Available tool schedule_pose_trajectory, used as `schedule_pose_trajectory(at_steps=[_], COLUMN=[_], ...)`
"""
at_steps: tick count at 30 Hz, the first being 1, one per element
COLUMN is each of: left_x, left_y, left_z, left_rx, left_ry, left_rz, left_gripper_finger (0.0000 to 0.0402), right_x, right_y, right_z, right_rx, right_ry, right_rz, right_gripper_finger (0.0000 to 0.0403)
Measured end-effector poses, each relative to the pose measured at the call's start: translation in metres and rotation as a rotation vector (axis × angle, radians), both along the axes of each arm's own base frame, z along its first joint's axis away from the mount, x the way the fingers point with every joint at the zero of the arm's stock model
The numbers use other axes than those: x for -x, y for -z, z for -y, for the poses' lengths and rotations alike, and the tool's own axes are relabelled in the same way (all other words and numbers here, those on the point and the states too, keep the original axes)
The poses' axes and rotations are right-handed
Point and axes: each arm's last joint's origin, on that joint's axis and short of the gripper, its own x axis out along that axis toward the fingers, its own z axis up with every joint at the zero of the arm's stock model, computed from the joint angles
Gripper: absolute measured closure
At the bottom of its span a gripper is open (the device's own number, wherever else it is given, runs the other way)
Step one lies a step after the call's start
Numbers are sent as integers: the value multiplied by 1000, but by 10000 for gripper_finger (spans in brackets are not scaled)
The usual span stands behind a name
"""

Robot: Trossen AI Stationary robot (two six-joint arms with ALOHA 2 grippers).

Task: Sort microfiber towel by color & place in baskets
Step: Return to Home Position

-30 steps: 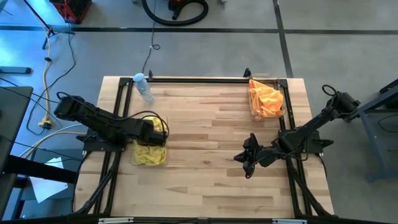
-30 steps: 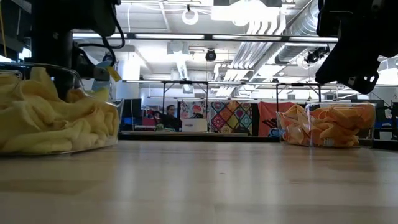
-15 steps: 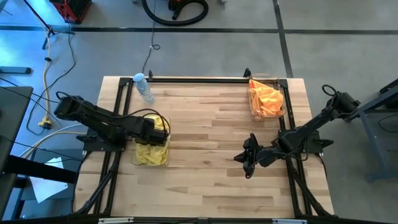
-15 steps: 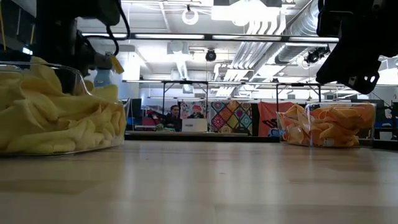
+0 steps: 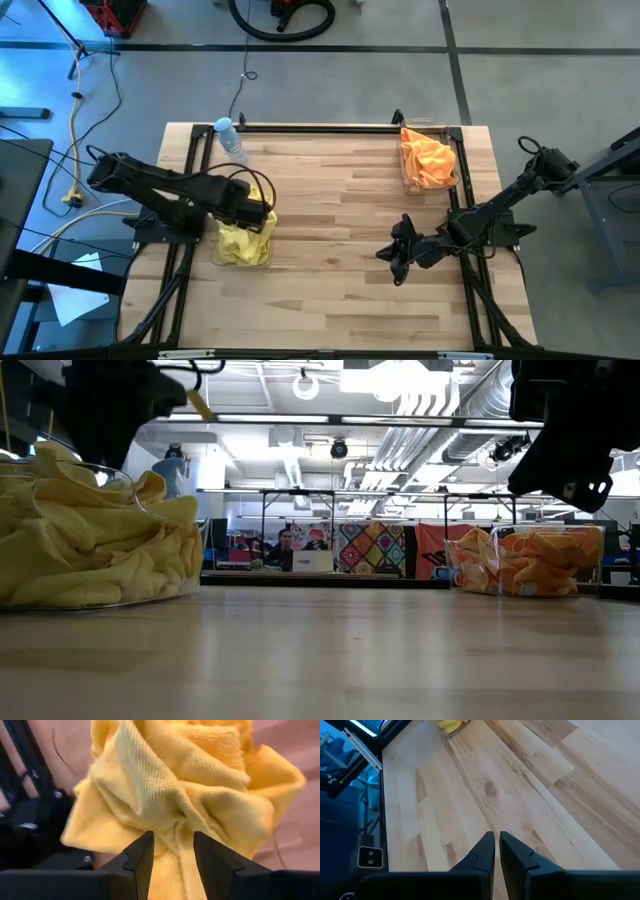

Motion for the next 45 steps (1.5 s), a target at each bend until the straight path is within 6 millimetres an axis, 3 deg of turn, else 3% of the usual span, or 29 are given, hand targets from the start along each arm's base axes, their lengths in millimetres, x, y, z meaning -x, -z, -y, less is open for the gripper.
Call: schedule_pose_trajectory(at_steps=[7,14,17,20,23,27,34,38,45], left_x=[-3,-14,-20,-24,-28,-24,27,59,102], left_y=[-27,-26,-25,-25,-30,-26,6,18,36], left_z=[-2,-1,-1,-1,1,5,-2,-10,-27], left_rx=[-71,-172,-209,-255,-321,-363,-389,-494,-664], left_ry=[309,837,909,946,1020,1156,1272,1302,1248], left_rz=[4,-41,-40,-21,55,320,637,814,975], left_gripper_finger=[273,280,311,370,392,399,401,401,401], right_x=[-1,-8,-14,-19,-23,-28,-30,-32,-35], right_y=[0,-1,-4,-8,-12,-17,-20,-21,-22], right_z=[2,14,20,26,31,37,43,46,57], right_rx=[35,187,178,168,182,209,232,230,228], right_ry=[-9,-62,-17,33,68,107,173,190,243], right_rz=[3,21,54,101,142,191,221,228,241], right_gripper_finger=[380,380,380,380,380,380,380,380,380])
